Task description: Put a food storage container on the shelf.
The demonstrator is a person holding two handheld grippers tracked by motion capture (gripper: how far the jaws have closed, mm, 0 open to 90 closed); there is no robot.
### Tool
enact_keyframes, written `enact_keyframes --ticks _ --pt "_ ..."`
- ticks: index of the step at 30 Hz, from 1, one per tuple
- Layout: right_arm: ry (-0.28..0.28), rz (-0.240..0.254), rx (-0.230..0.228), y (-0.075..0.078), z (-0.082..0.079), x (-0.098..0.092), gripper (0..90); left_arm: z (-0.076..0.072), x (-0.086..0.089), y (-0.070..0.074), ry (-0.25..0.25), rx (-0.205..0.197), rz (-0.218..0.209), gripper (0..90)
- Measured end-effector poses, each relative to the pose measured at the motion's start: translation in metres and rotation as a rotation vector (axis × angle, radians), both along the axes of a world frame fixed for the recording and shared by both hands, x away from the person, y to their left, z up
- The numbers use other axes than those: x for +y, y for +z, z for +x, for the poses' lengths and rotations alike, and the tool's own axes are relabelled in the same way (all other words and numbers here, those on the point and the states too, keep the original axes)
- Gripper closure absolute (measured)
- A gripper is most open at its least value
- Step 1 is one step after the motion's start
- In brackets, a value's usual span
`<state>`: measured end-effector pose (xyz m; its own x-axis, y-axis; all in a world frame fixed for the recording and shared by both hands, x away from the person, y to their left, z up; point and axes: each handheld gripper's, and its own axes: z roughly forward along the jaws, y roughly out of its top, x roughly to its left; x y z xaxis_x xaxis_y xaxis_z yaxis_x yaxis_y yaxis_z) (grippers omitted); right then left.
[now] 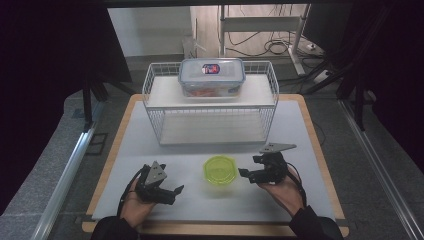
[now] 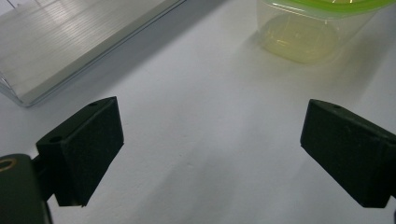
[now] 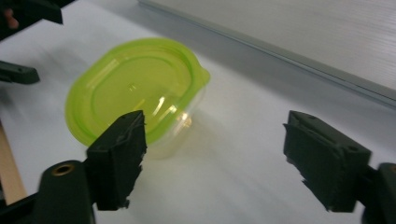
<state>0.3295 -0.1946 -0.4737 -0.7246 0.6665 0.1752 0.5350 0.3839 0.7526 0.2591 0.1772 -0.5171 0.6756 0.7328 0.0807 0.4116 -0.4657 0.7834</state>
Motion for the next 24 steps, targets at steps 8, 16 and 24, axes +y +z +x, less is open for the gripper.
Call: enact_keyframes --ticks 8,16,24 --pt "0.007 0.081 0.091 -0.008 0.005 0.012 36.4 0.000 -0.001 0.000 -0.005 -0.003 0.007 5.9" --pt "0.008 0.164 0.240 -0.021 0.018 0.018 50.3 0.000 -0.002 0.000 -0.010 -0.001 0.008 5.9" --pt "0.007 0.241 0.322 -0.026 0.029 0.017 65.6 0.000 -0.003 -0.001 -0.015 -0.001 0.013 5.9"
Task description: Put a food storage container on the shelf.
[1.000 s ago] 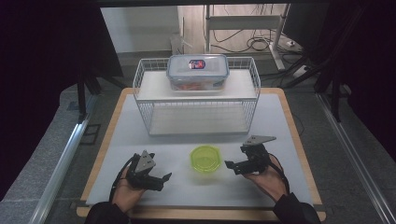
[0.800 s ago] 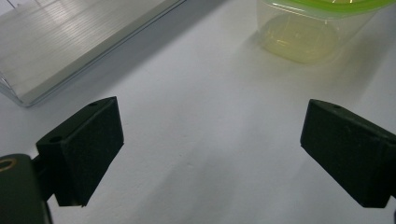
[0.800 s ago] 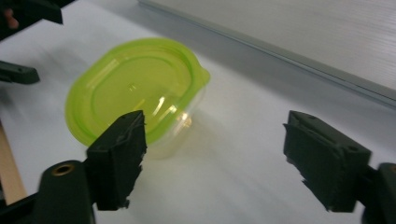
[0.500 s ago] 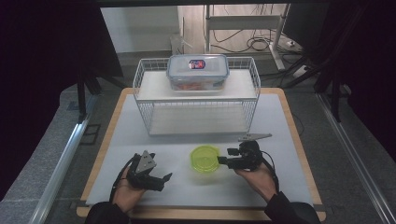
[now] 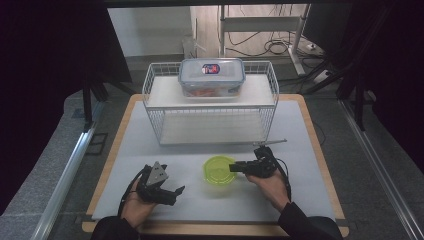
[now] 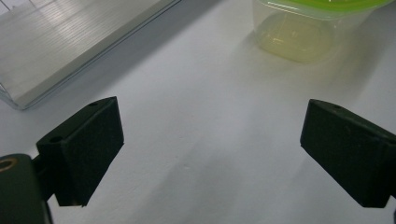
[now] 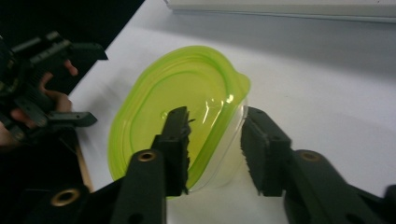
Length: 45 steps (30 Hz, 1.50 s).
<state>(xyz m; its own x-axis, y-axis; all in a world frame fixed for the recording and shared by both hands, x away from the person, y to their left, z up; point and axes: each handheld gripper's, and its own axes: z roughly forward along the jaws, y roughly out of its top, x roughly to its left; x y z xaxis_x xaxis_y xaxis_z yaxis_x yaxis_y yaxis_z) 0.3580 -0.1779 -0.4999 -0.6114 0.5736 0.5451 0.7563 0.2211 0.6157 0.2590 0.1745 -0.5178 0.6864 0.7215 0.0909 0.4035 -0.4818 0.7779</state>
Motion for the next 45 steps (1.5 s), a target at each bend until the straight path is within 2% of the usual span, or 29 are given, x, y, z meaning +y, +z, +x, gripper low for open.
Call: enact_keyframes --ticks 1,5,12,20,26,31,45 --pt "0.001 0.007 0.010 -0.001 0.001 -0.001 68.5 0.000 0.000 0.000 0.000 0.000 0.000 5.9" --pt "0.004 0.025 0.041 -0.003 0.003 -0.003 70.6 0.000 0.000 0.000 0.000 0.001 0.000 5.9" --pt "0.021 0.027 0.055 -0.003 0.007 0.003 78.6 0.000 -0.002 -0.001 -0.005 0.003 0.001 5.9" --pt "0.038 0.038 0.085 -0.002 0.011 0.006 80.6 0.000 -0.001 -0.001 -0.004 0.002 0.000 5.9" --pt "0.046 0.087 0.133 -0.003 0.012 0.004 81.7 0.000 -0.001 -0.001 -0.004 0.002 -0.001 5.9" --pt "0.045 0.082 0.122 0.002 0.011 0.003 81.9 0.000 -0.001 -0.001 -0.004 0.000 0.000 5.9" --pt "0.025 0.136 0.111 0.015 0.013 -0.005 81.8 0.000 -0.001 0.000 -0.002 -0.005 -0.004 5.9"
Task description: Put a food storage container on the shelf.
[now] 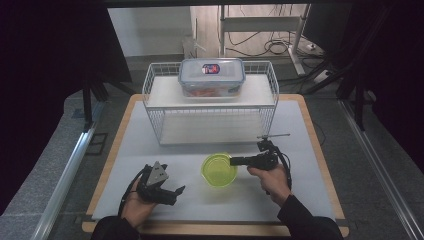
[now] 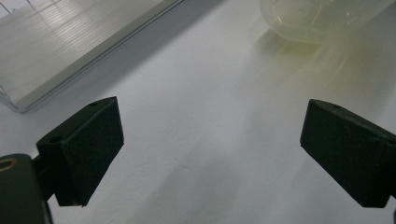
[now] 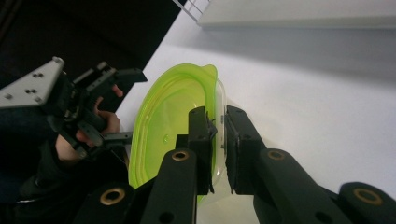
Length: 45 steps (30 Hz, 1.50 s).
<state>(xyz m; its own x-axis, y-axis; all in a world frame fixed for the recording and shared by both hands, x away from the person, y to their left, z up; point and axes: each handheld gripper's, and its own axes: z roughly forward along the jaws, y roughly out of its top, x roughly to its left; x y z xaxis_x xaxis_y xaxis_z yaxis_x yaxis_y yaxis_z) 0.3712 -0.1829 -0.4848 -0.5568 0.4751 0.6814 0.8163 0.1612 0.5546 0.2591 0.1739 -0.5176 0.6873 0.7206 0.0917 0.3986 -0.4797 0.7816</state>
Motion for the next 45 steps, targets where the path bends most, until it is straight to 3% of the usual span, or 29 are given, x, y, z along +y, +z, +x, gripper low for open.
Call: enact_keyframes --ticks 10,24,33,45 --pt "-0.015 0.037 -0.023 0.024 0.005 -0.005 81.9 0.000 0.000 0.000 0.001 -0.002 -0.003 5.9" --pt "-0.030 0.081 -0.074 0.077 0.015 -0.008 81.9 0.001 0.000 0.001 -0.001 -0.003 -0.006 5.9" --pt "-0.037 0.114 -0.079 0.105 0.025 -0.008 82.0 0.002 0.000 0.001 -0.004 -0.002 -0.005 5.8" --pt "-0.049 0.143 -0.079 0.130 0.035 -0.008 82.0 0.003 -0.001 0.000 -0.007 -0.002 -0.009 5.8"
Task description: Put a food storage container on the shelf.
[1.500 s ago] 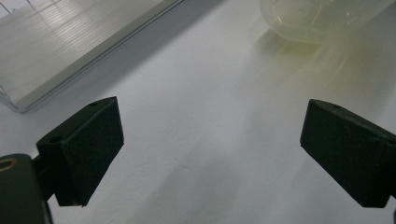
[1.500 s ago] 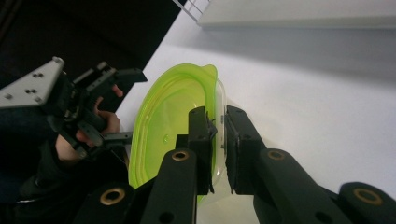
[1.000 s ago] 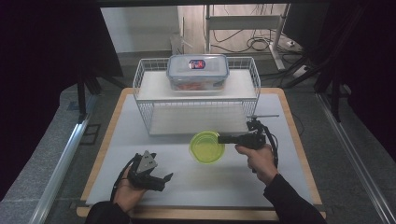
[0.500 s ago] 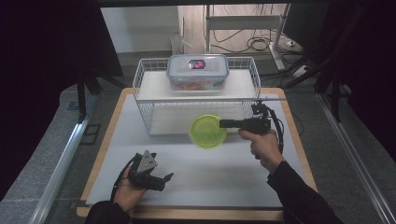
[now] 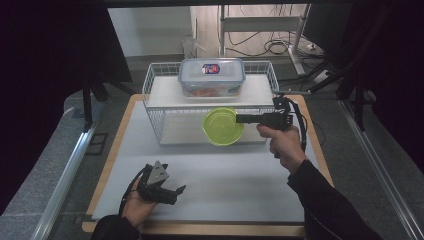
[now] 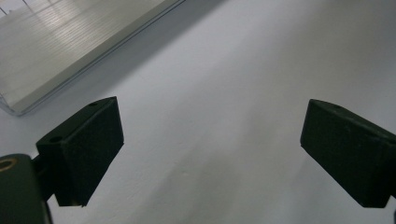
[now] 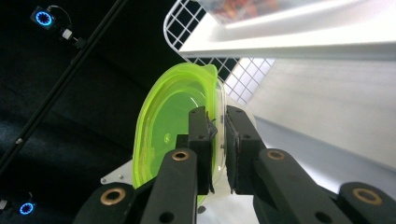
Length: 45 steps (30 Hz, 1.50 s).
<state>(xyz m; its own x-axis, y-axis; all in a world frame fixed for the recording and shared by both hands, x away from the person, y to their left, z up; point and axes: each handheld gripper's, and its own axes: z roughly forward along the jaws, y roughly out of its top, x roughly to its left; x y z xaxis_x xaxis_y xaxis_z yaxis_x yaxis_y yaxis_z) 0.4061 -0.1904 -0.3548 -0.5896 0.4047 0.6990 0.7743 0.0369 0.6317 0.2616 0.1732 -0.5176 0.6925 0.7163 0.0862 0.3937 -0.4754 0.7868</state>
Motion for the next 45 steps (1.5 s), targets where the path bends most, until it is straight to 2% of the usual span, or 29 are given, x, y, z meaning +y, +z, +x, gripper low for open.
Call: enact_keyframes --ticks 8,29,45 --pt "-0.012 0.004 -0.018 0.020 0.006 0.000 82.0 0.000 0.000 0.000 -0.004 0.003 0.005 5.8" --pt "-0.035 0.038 -0.030 0.065 0.026 0.009 82.1 0.001 0.001 0.000 -0.005 0.020 -0.008 5.0" --pt "-0.103 0.050 -0.041 0.093 0.054 0.017 82.1 0.002 0.000 -0.001 -0.010 0.027 -0.014 5.1"
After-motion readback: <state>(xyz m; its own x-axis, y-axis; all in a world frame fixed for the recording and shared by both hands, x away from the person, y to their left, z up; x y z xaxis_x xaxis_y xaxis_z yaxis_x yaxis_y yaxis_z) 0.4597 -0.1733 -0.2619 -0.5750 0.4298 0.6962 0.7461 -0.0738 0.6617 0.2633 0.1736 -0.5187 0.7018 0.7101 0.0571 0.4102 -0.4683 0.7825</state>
